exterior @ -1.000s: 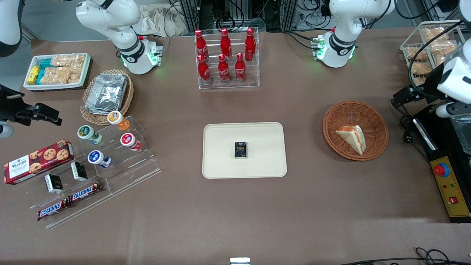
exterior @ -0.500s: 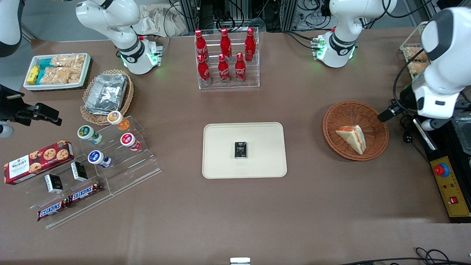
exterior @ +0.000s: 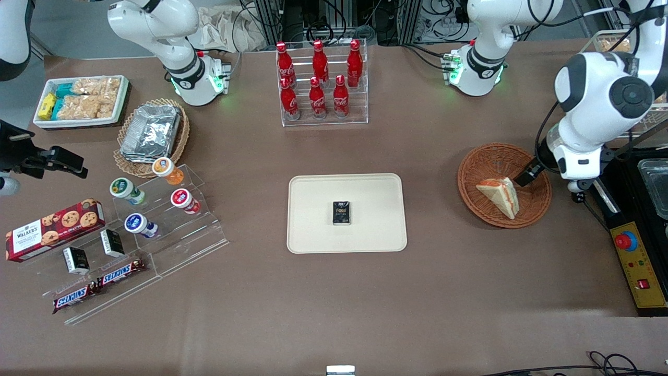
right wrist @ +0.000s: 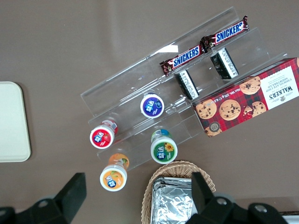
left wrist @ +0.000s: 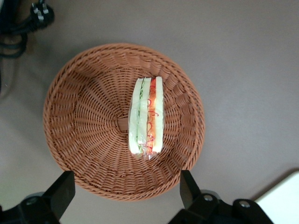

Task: Place sandwich from basket to tray
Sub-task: 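Lower the left gripper onto the wrapped sandwich in the basket and close it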

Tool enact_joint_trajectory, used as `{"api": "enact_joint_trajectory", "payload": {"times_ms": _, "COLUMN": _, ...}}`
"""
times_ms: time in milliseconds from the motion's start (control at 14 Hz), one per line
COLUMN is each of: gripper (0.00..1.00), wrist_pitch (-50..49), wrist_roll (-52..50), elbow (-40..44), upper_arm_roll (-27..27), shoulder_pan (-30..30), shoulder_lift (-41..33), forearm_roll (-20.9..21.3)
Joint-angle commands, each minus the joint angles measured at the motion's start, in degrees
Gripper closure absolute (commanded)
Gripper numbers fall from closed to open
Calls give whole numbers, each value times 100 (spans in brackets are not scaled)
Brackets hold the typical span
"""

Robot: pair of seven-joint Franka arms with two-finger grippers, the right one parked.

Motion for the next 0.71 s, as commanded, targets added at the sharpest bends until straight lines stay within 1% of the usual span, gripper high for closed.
{"api": "enact_joint_trajectory", "payload": {"times_ms": 0, "gripper": 0, "wrist_pitch": 634, "wrist_roll": -345, "elbow": -356, "upper_arm_roll": -27, "shoulder_pan": 22, "shoulder_lift": 244, "forearm_roll": 114}}
{"api": "enact_joint_trajectory", "payload": {"times_ms": 143, "gripper": 0, "wrist_pitch": 1214, "wrist_roll": -372, "elbow": -663, "upper_arm_roll": -19, "shoulder_pan": 22, "shoulder_lift": 376, "forearm_roll": 106}}
{"api": "enact_joint_trajectory", "payload": {"times_ms": 643, "gripper": 0, "wrist_pitch": 2315, "wrist_roll": -416, "elbow": -1113, "upper_arm_roll": -10, "shoulder_pan": 22, "shoulder_lift": 929, "forearm_roll": 97}}
